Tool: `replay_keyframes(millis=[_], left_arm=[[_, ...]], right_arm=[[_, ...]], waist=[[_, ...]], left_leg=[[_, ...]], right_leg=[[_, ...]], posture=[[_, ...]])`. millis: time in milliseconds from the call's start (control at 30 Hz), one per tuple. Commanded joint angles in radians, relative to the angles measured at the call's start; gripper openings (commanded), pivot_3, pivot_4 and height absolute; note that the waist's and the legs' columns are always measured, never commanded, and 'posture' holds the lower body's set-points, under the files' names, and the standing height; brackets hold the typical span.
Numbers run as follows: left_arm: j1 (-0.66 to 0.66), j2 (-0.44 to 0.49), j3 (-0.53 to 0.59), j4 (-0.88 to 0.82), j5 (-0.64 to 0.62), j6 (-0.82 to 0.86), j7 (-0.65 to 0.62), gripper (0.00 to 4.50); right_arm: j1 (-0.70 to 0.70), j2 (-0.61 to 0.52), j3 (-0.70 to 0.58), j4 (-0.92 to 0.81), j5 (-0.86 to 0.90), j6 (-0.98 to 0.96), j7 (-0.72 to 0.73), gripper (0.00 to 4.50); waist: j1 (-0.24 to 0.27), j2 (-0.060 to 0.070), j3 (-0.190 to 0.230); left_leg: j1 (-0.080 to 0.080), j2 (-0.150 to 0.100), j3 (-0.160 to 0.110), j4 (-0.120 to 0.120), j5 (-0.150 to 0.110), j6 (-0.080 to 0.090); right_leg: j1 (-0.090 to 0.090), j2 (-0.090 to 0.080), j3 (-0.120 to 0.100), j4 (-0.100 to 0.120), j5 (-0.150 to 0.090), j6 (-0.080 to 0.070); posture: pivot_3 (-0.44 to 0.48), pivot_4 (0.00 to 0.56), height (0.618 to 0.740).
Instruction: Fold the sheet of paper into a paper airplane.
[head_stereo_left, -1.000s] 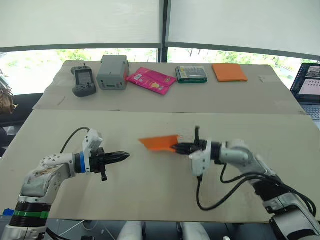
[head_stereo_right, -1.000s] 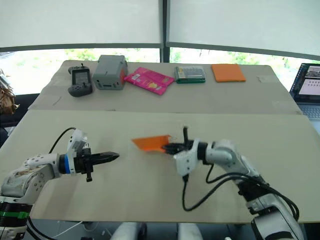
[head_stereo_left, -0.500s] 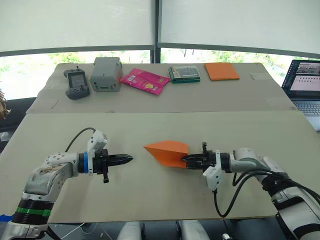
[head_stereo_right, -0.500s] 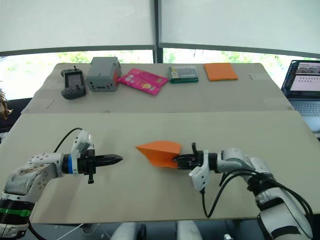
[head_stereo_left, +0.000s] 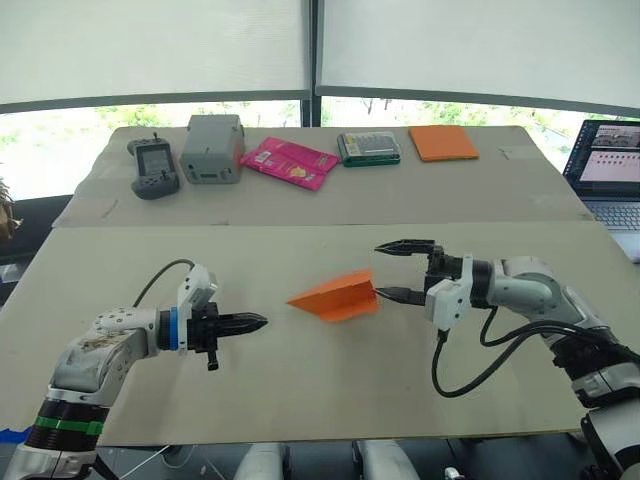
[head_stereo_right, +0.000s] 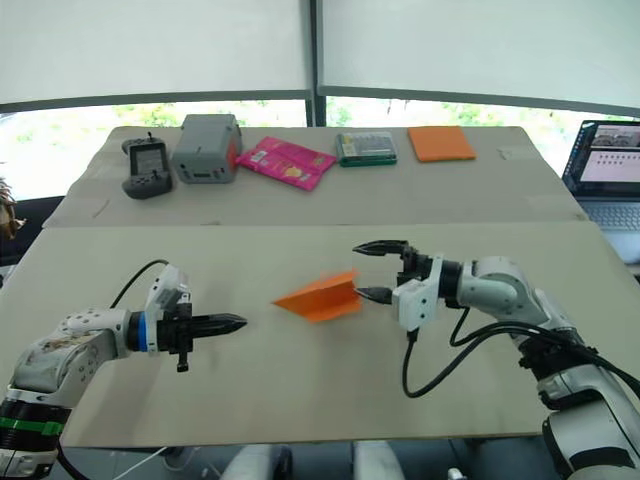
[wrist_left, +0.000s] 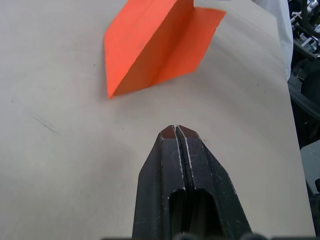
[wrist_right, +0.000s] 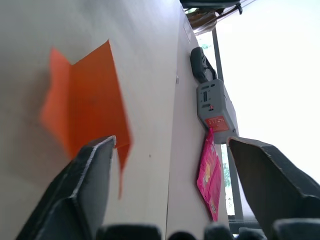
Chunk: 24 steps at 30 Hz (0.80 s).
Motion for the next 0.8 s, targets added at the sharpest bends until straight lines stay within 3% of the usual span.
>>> replay_keyframes(millis=[33, 133, 267, 500, 800], left_arm=[[-0.004, 0.002, 0.007, -0.011, -0.004, -0.015, -0.01, 0.0], [0.0, 0.009, 0.011, -0.01, -0.002, -0.018, -0.012, 0.0], [0.007, 0.008, 0.01, -0.013, 0.002, -0.023, -0.009, 0.0], [0.01, 0.006, -0.008, -0.033, 0.018, -0.021, -0.005, 0.0], [0.0, 0.004, -0.023, -0.029, 0.031, -0.024, -0.004, 0.0]], right_arm=[[-0.011, -0.004, -0.048, -0.018, 0.038, 0.052, 0.034, 2.4], [-0.029, -0.006, -0.064, 0.018, 0.047, 0.088, 0.069, 1.39], [-0.007, 0.044, -0.054, -0.034, 0.16, 0.329, 0.175, 0.03], [0.04, 0.136, -0.029, -0.168, 0.166, 0.676, 0.263, 0.03], [0.181, 0.138, -0.047, -0.347, 0.18, 0.808, 0.328, 0.03]], waist=[[0.001, 0.0, 0.0], [0.003, 0.0, 0.0], [0.001, 0.0, 0.0], [0.002, 0.0, 0.0], [0.022, 0.0, 0.0]], left_leg=[[0.0, 0.0, 0.0, 0.0, 0.0, 0.0], [0.0, 0.0, 0.0, 0.0, 0.0, 0.0], [0.0, 0.0, 0.0, 0.0, 0.0, 0.0], [-0.001, 0.0, 0.0, 0.001, 0.0, 0.0], [-0.001, -0.001, 0.0, 0.001, 0.0, 0.0]], right_leg=[[0.0, 0.0, 0.0, 0.0, 0.0, 0.0], [0.0, 0.0, 0.0, 0.0, 0.0, 0.0], [0.0, 0.0, 0.0, 0.0, 0.0, 0.0], [-0.001, 0.0, 0.0, 0.001, 0.0, 0.0], [-0.001, 0.0, -0.001, 0.001, 0.0, 0.0]], posture=[[0.0, 0.15, 0.74], [0.0, 0.15, 0.74], [0.0, 0.15, 0.74], [0.0, 0.15, 0.74], [0.0, 0.15, 0.74]])
